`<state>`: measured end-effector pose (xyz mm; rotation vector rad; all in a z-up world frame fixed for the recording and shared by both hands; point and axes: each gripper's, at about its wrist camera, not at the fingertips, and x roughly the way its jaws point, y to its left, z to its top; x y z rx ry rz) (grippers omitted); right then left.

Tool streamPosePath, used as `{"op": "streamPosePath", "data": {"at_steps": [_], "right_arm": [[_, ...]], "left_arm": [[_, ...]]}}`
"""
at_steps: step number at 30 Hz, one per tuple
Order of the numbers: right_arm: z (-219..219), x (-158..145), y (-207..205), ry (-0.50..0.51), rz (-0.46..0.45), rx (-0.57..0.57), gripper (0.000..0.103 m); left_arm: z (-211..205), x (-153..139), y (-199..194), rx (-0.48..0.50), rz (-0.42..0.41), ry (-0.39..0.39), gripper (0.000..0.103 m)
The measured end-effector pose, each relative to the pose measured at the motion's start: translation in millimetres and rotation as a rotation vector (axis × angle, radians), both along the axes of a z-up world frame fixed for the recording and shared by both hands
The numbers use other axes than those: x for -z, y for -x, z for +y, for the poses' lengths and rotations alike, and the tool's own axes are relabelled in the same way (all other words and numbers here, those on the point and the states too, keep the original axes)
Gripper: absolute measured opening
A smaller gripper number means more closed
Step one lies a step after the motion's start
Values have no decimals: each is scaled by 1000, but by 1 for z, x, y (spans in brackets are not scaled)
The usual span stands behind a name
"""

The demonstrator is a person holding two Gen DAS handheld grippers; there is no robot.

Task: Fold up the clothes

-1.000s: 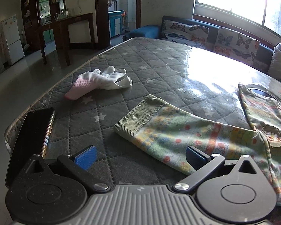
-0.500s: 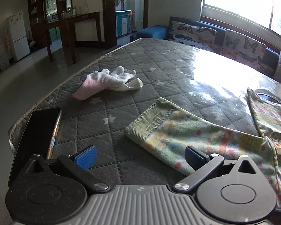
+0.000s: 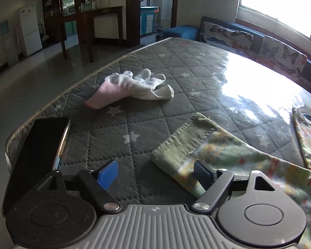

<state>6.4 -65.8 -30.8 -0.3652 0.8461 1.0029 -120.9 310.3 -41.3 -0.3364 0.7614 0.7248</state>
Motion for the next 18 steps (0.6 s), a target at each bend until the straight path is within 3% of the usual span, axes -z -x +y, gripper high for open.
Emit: {"op": "streamPosePath", "data": {"at_steps": [4,6,9,12,18], "right_arm": [[-7,-10,3,-18,-15,4,20],[-10,-13,4,-27,-20,14,20],[-19,-16,3,-42,-22,39,20],[-29,-19,3,-53,-28,66,21],[-51,-25,2,-73,-48,116,21]], "left_arm": [[-1,0,-5,5,-6,-25,65],[1,0,-7,22,-26,-12,42],[-1,-2,-9,39,-64,23,20],[-5,-10,-10,63,-108,44,13],[-34,-46,-13,185,-209,56,11]]}}
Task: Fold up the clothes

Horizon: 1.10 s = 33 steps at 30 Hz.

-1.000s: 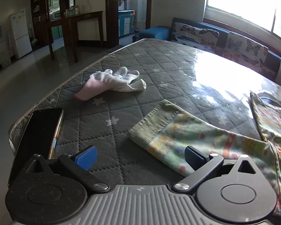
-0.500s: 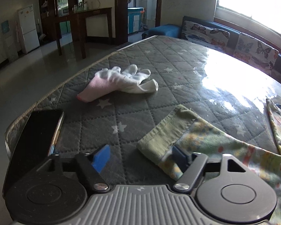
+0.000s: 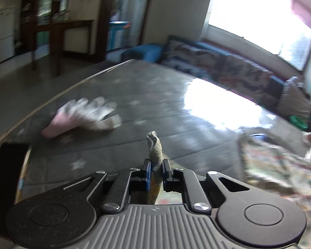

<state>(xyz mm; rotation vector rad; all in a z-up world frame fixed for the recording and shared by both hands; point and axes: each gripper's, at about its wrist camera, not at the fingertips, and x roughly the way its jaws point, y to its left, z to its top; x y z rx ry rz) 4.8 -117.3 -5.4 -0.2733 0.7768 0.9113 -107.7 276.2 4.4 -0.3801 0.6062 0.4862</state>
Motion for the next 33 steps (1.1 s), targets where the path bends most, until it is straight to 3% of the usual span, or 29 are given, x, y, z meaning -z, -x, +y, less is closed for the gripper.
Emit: {"op": "streamPosePath", "data": {"at_steps": [10,18,24,25,27,33], "right_arm": [[-48,-5,-6,-50,-20,126,21],[-81,-5,-7,-61,-25,211,21],[-97,-4,-10,-66,-11,270,21],[-98,-3,-11,-65,-8,277,21],[-101,-2,-13,-61,-2,290,21],[-101,4,-23,-68,38,301,21]], "left_arm": [[-115,-54,-36,417,-140,63,11],[-209,-57,-75,713,-171,118,11],[-246,-31,-86,811,-94,124,22],[-247,-27,-85,825,-82,122,26],[-242,-22,-81,831,-62,123,43],[-202,-4,-69,755,5,25,43]]}}
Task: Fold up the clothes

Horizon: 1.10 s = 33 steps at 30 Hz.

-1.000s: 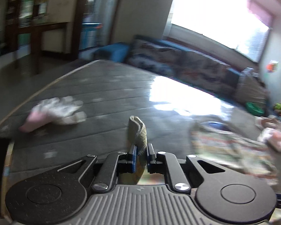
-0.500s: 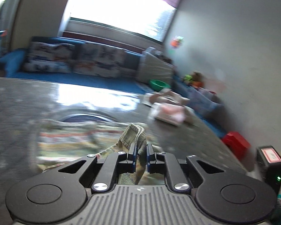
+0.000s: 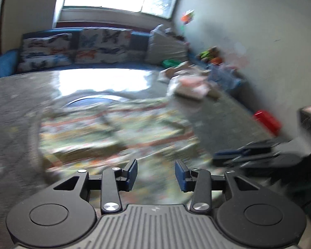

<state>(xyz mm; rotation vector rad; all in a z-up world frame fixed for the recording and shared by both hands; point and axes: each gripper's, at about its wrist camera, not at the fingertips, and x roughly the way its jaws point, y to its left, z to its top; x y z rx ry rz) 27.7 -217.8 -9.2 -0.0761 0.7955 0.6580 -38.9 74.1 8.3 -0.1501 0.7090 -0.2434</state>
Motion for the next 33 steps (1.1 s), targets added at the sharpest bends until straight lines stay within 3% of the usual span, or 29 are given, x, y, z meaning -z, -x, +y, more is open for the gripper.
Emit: {"op": "streamPosePath", "data": {"at_steps": [2,6,9,19,21,25,33], "right_arm": [[5,5,-6,-3,17,-5,22],[16,18,-19,1,49,-10,35],[24,28,-29,8,79,-2,35],[34,34,-33,23,95,-12,35],[34,34,-34,25,94,-10,31],[35,32,-33,26,92,-15,6],[33,13,-22,29,52,-12,4]], "left_arm": [[17,13,-1,-46,42,-30,42],[47,35,-1,-124,112,-52,41],[62,45,3,-150,137,-49,40],[64,26,-19,-117,75,-23,39],[61,30,-27,-106,80,-31,39],[61,45,-35,-106,122,-42,39],[74,45,-29,-110,113,-30,39]]}}
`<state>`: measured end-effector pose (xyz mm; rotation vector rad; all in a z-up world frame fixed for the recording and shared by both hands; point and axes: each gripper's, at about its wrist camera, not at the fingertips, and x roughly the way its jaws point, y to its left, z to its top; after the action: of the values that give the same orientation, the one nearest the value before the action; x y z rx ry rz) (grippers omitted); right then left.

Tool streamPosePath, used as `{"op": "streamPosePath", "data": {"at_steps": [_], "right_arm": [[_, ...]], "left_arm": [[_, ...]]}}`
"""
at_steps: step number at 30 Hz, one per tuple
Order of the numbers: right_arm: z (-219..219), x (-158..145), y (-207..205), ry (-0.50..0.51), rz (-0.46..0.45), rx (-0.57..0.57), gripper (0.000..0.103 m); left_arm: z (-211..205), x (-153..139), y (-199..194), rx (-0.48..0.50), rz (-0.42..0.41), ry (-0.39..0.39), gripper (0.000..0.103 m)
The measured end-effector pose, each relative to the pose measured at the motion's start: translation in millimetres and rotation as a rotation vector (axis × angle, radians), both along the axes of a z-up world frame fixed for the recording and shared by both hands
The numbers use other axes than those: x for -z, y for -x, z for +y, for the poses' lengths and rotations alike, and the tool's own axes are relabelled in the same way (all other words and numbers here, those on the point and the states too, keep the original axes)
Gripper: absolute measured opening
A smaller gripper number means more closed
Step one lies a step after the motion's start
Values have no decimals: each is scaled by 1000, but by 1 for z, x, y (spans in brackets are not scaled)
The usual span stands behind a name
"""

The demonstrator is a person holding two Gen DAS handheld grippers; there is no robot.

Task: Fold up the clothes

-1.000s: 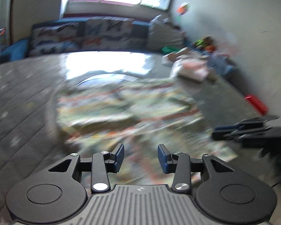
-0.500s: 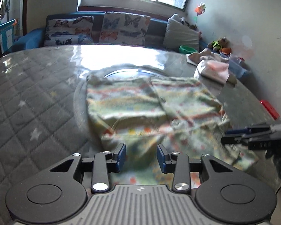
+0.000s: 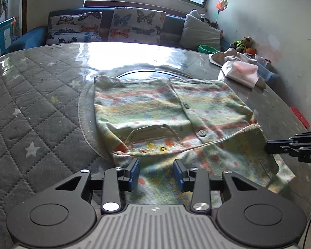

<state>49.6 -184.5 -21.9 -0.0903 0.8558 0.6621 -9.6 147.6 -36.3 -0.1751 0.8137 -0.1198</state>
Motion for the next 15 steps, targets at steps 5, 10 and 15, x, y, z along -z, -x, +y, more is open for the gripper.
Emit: {"op": "streamPosePath", "data": {"at_steps": [5,10,15], "right_arm": [[7,8,-3,81,-10,5,15],[8,1,13,72,-56,-51,15],[20,10,27,104,-39,-137,16]], "left_arm": [[-5,-5,4,22,-2,-34,43],[-23,-15,18,104,-21,-49,43],[-51,-5,28,210,-6,-98,43]]}}
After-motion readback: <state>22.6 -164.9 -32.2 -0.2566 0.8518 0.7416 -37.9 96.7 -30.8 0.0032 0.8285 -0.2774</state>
